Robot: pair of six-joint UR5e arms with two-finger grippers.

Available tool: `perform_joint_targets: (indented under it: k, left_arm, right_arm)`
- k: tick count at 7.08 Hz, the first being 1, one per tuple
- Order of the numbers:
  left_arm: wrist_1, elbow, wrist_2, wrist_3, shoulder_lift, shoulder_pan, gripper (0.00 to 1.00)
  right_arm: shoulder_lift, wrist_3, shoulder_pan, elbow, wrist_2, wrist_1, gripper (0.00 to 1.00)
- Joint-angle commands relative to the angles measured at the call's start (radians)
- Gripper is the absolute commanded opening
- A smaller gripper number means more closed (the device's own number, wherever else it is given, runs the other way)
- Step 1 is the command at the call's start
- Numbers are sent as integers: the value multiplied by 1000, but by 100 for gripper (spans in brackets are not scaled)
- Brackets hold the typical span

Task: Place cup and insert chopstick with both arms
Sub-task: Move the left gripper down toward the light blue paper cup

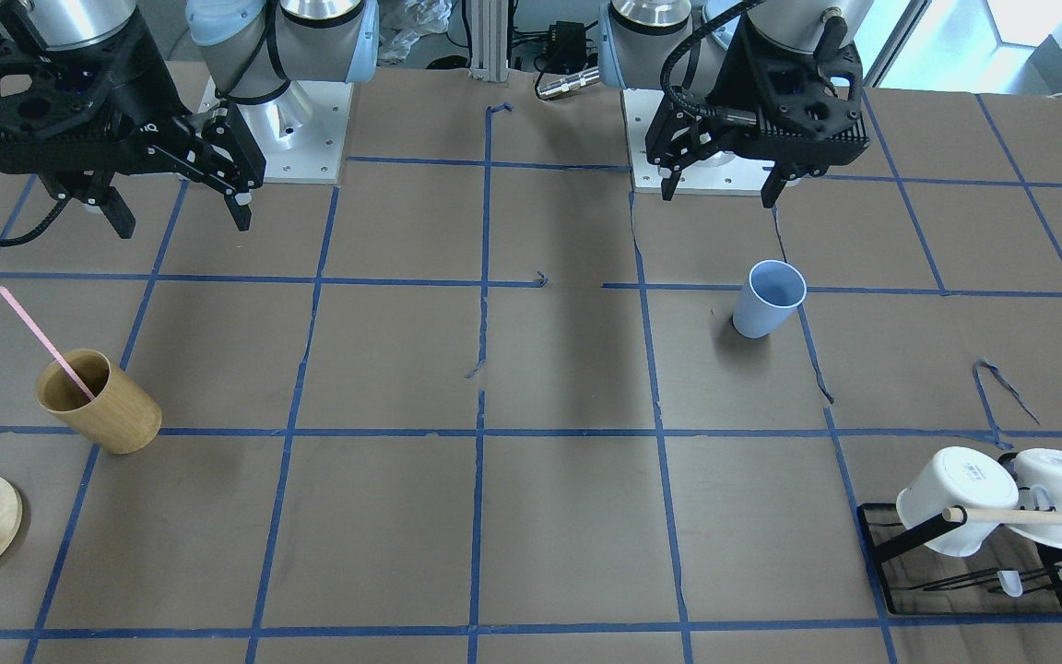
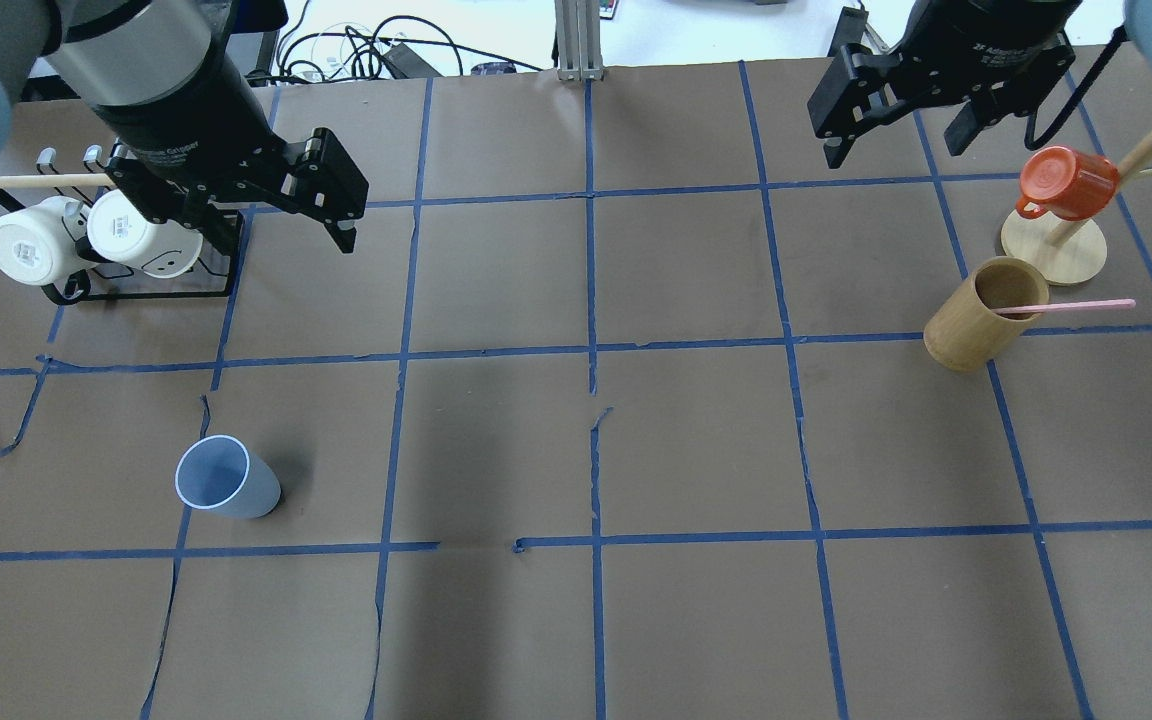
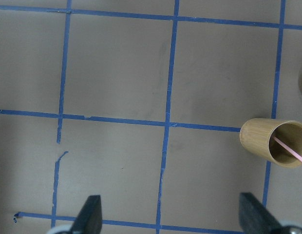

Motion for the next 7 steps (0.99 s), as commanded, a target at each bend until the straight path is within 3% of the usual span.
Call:
perform_joint_targets:
  k: [1, 3, 4, 7]
  left_arm:
    - [-3, -2, 4, 6, 0, 0, 100]
    - [-23, -121, 31, 50, -9, 59, 100]
    - [37, -216, 103, 98, -8, 89, 100]
    - [250, -503, 160, 98, -1, 179, 98]
  right_arm:
    - [-1, 0, 0, 1, 0, 7, 100]
    - [-4, 0, 0, 1, -3, 7, 100]
    - [-7, 0, 0, 1, -5, 19, 100]
    - [-4, -145, -15, 12, -5, 32, 100]
